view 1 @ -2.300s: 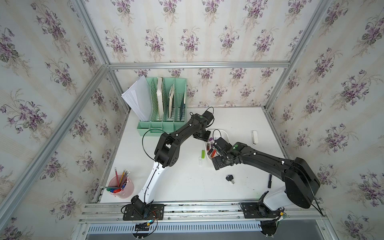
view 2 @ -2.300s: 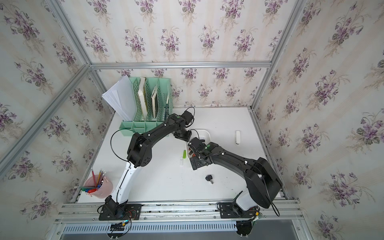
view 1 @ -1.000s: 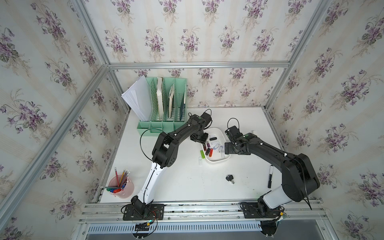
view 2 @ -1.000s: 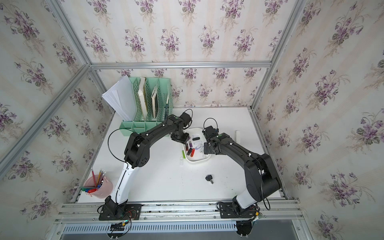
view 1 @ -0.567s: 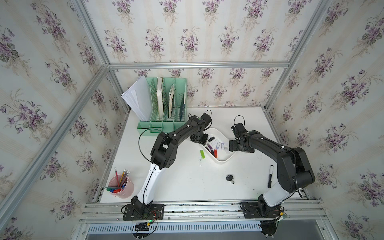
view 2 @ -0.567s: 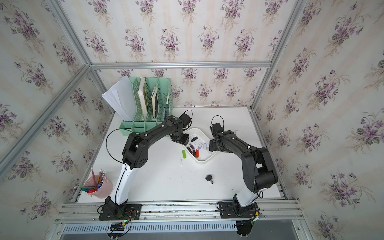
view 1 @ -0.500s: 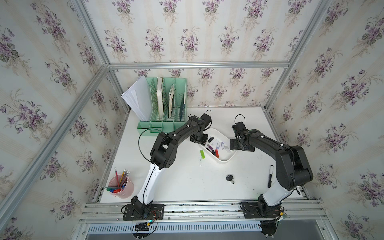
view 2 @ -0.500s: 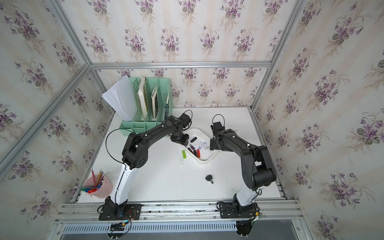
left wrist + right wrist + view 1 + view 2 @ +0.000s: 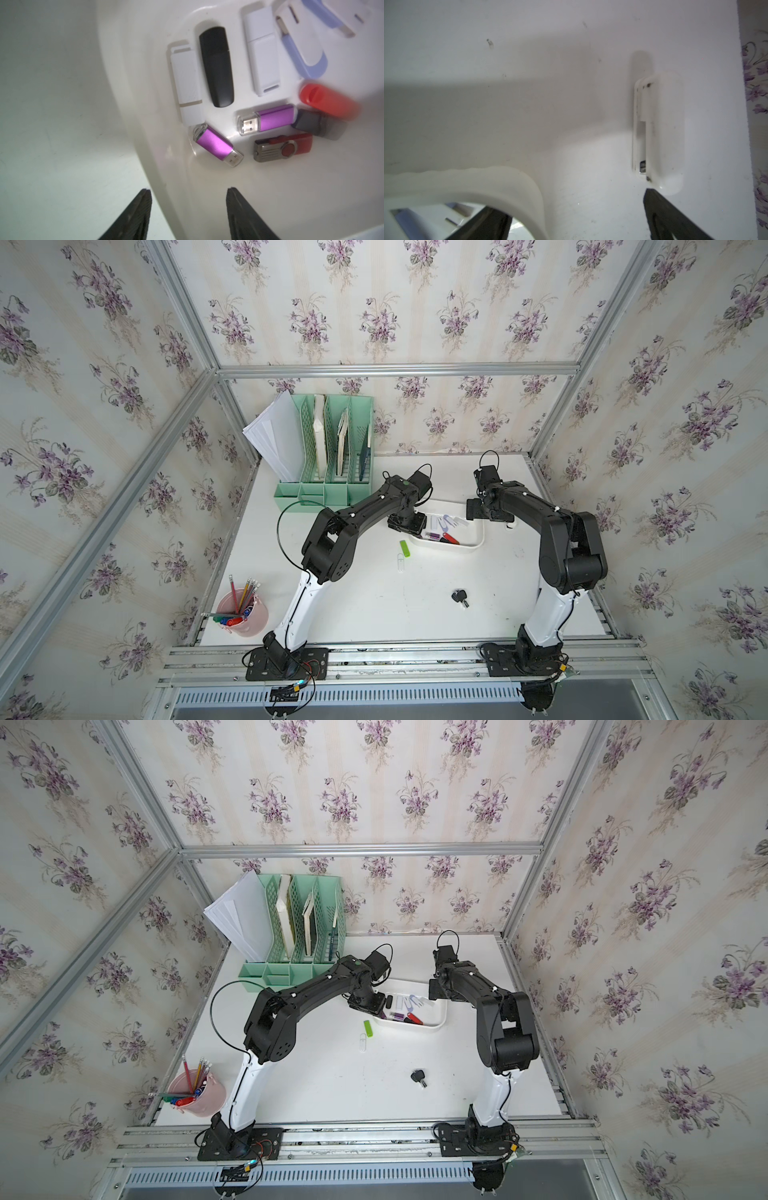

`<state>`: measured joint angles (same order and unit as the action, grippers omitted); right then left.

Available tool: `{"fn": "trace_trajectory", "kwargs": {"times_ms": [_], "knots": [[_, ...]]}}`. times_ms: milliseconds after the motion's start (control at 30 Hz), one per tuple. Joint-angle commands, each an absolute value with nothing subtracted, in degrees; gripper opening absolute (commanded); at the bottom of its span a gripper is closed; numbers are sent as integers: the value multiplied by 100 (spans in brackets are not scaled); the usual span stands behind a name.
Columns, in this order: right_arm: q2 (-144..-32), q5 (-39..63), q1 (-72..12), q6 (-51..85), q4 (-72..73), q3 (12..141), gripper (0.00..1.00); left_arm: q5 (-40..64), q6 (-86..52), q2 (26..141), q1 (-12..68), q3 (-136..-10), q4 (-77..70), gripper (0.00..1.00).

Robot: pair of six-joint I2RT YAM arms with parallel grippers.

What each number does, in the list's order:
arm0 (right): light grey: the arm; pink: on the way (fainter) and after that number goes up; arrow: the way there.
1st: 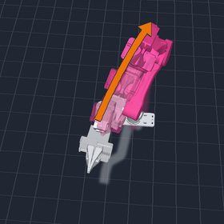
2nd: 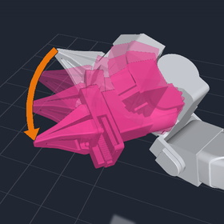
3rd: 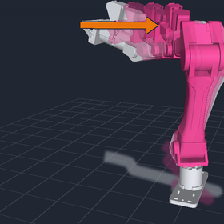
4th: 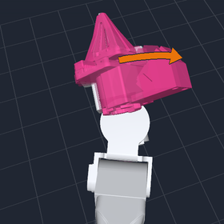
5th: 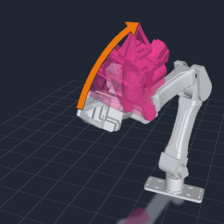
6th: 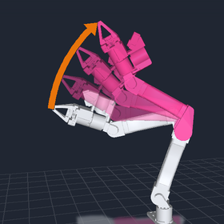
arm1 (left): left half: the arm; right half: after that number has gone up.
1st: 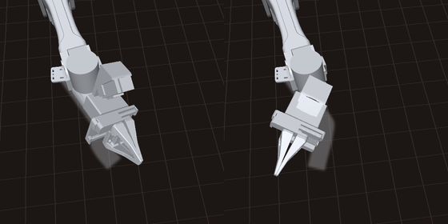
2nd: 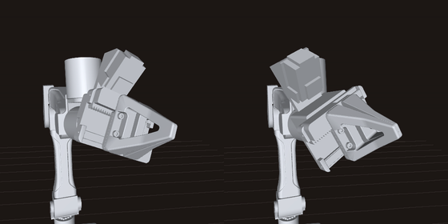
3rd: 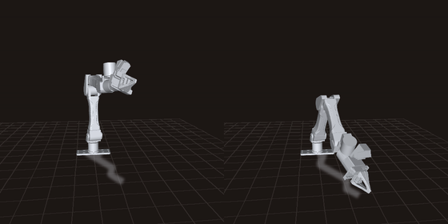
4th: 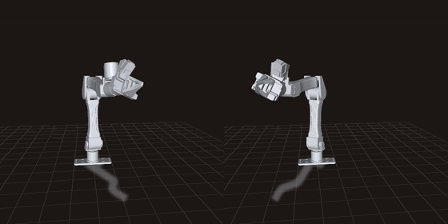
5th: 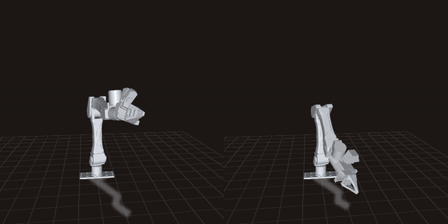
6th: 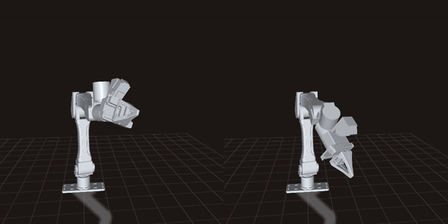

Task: Put the usb flash drive into the storage box
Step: Pick up the USB flash from the center of the board.

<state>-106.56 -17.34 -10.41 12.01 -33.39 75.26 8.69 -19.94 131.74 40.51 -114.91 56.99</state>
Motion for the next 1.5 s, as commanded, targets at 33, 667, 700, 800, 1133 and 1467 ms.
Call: {"fn": "trace_trajectory", "kwargs": {"times_ms": [33, 667, 700, 800, 1133, 1467], "knots": [[-10309, -1749, -1046, 1074, -3474, 7724, 100, 1125, -2161, 12988, 4090, -11587, 5578, 65], [-8685, -815, -5067, 3217, -4328, 6956, 90, 520, -2433, 10427, 2530, -9017, 5917, 77], [-8758, -731, -5212, 3340, -4284, 6924, 89, 534, -2447, 10268, 2455, -8815, 5892, 78], [-9099, -650, -5612, 3693, -4128, 6847, 87, 592, -2501, 9833, 2265, -8173, 5773, 81], [-10285, -640, -5800, 3892, -3694, 7151, 77, 826, -2511, 9316, 1962, -7327, 5571, 85], [-10999, -729, -5640, 3670, -3529, 7508, 57, 833, -2448, 9319, 1936, -7187, 5525, 86]]}}
